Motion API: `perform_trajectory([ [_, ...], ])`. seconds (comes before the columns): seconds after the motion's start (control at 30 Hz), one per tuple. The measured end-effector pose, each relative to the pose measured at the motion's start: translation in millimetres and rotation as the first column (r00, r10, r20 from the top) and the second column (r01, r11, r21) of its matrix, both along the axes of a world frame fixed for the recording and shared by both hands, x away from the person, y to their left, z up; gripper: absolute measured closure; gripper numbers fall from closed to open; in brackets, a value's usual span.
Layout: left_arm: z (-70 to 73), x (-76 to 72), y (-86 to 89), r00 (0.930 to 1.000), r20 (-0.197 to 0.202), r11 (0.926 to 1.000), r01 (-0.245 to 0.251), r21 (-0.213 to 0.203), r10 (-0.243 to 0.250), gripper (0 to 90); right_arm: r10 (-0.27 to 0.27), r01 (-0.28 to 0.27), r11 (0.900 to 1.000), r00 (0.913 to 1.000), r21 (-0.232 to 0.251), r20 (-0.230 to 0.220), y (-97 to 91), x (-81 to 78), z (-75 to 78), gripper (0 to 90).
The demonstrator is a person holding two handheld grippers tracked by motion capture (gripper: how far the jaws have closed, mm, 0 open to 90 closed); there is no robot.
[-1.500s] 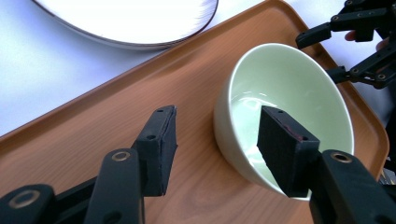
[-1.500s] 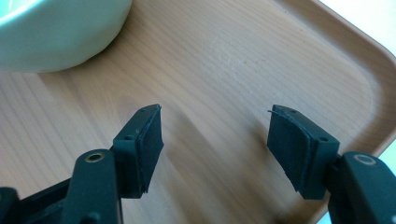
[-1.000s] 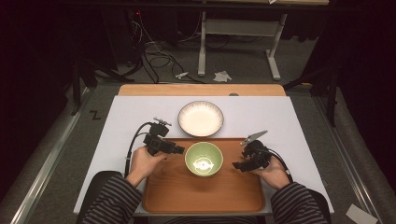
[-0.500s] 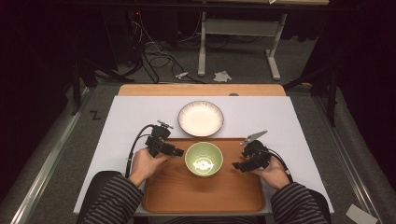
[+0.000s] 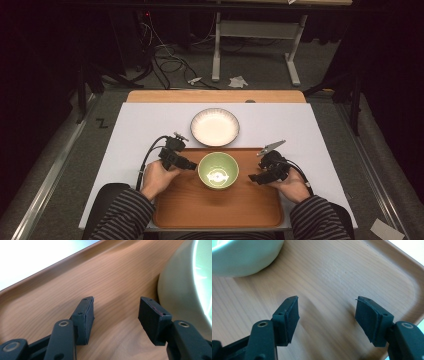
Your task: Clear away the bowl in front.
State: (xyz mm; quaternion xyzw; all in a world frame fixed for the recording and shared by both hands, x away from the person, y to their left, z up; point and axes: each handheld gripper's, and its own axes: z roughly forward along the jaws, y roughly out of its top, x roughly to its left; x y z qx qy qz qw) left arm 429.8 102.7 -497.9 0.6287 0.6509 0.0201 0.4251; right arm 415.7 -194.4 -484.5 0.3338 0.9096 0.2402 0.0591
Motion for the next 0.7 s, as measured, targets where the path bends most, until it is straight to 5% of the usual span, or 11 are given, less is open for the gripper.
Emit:
perform_trajectory([
  [0.7,-4.1,-2.7,-3.3,0.9997,0.017,0.9983,0.016,0.056,-0.017,45.6,0.009,-0.009,0.9999,1.0,-0.008,-0.001,0.9,-0.6,-0.6,36.9],
])
